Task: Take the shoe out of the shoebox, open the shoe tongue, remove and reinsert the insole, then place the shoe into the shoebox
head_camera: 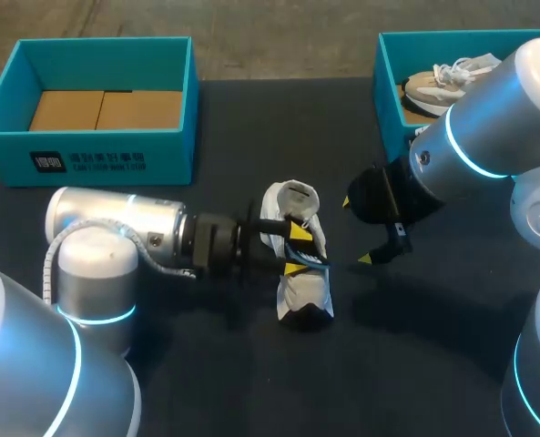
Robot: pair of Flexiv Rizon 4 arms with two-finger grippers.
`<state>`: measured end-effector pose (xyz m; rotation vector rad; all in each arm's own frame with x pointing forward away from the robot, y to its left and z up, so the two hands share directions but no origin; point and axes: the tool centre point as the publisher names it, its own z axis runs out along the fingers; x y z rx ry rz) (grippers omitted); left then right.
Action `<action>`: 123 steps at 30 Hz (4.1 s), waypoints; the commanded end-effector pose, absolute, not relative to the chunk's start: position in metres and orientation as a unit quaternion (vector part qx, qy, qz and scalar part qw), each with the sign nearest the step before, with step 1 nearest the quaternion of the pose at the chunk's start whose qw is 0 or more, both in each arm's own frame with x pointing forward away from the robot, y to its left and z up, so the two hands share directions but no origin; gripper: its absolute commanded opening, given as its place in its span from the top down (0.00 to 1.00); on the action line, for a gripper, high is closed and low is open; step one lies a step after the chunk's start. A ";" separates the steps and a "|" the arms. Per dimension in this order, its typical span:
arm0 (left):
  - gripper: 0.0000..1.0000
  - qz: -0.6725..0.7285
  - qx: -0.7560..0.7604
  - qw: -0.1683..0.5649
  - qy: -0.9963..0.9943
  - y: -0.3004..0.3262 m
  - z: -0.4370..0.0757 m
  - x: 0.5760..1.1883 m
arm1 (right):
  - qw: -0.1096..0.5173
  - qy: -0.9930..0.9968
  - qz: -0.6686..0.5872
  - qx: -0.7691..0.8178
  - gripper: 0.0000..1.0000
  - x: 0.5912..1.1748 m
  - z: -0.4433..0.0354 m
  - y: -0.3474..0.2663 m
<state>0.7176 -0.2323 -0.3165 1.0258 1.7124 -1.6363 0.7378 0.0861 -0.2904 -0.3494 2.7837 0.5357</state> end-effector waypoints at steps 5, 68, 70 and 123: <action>1.00 -0.608 0.383 0.272 0.640 -0.232 -0.320 0.711 | 0.143 0.965 0.186 -0.121 0.00 0.737 -0.290 0.085; 0.00 -0.585 0.371 0.263 0.672 -0.229 -0.330 0.715 | 0.143 0.965 0.186 -0.121 0.00 0.737 -0.290 0.085; 0.00 -0.589 0.371 0.266 0.667 -0.226 -0.323 0.713 | 0.143 0.965 0.186 -0.121 0.00 0.737 -0.290 0.085; 0.00 -0.353 0.619 -0.101 0.694 -0.188 -0.243 0.759 | 0.138 0.967 0.179 -0.116 0.00 0.735 -0.287 0.079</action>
